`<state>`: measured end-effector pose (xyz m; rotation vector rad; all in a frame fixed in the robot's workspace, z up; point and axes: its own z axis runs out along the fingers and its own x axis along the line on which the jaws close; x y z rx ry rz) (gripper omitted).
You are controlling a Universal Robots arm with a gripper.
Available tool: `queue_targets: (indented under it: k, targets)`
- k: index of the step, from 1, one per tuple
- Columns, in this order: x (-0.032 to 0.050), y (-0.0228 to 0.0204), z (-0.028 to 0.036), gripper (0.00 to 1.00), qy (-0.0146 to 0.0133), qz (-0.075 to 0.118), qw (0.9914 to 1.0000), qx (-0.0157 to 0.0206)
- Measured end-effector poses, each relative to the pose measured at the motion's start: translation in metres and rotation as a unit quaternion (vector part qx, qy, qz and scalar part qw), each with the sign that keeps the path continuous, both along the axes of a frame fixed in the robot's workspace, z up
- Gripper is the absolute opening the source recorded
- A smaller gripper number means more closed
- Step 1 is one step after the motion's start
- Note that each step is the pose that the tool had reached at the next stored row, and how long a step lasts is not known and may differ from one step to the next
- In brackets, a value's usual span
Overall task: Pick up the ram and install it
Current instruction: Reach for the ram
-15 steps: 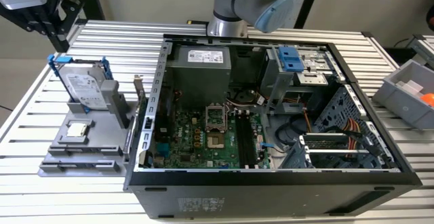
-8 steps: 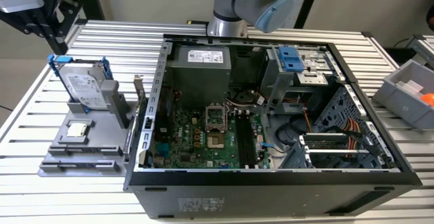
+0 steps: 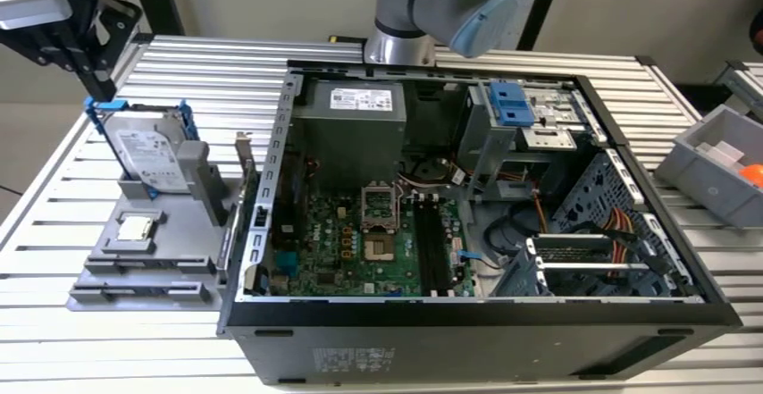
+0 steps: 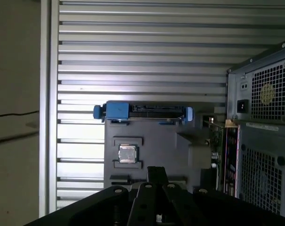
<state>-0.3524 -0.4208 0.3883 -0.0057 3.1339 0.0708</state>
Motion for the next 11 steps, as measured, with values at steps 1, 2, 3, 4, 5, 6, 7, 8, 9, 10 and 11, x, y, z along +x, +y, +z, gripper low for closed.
queue_targets:
  k: [1, 2, 3, 4, 5, 6, 7, 8, 9, 10, 11]
  targets:
    - [0.0000, -0.0010, 0.0000, 0.00, 0.0000, 0.000, 1.00000, 0.0000]
    - [0.0000, -0.0020, 0.0000, 0.00, 0.0000, 0.000, 1.00000, 0.0000]
    - [0.0000, -0.0030, 0.0000, 0.00, 0.0000, 0.000, 1.00000, 0.0000]
    - [0.0000, -0.0040, 0.0000, 0.00, 0.0000, 0.000, 1.00000, 0.0000]
    - [0.0000, -0.0053, 0.0000, 0.00, 0.0000, 0.000, 1.00000, 0.0000]
    - [0.0000, -0.0062, 0.0000, 0.00, 0.0000, 0.000, 1.00000, 0.0000]
    - [0.0000, -0.0074, 0.0000, 0.00, 0.0000, 0.000, 1.00000, -0.0001]
    - [-0.0001, -0.0085, 0.0000, 0.00, 0.0000, 0.000, 1.00000, 0.0000]
    - [-0.0002, -0.0096, -0.0001, 0.00, -0.0001, 0.000, 1.00000, 0.0000]
    - [-0.0002, -0.0105, 0.0000, 0.00, 0.0000, 0.000, 1.00000, 0.0000]
    - [-0.0003, -0.0115, 0.0000, 0.00, 0.0000, 0.000, 1.00000, 0.0000]
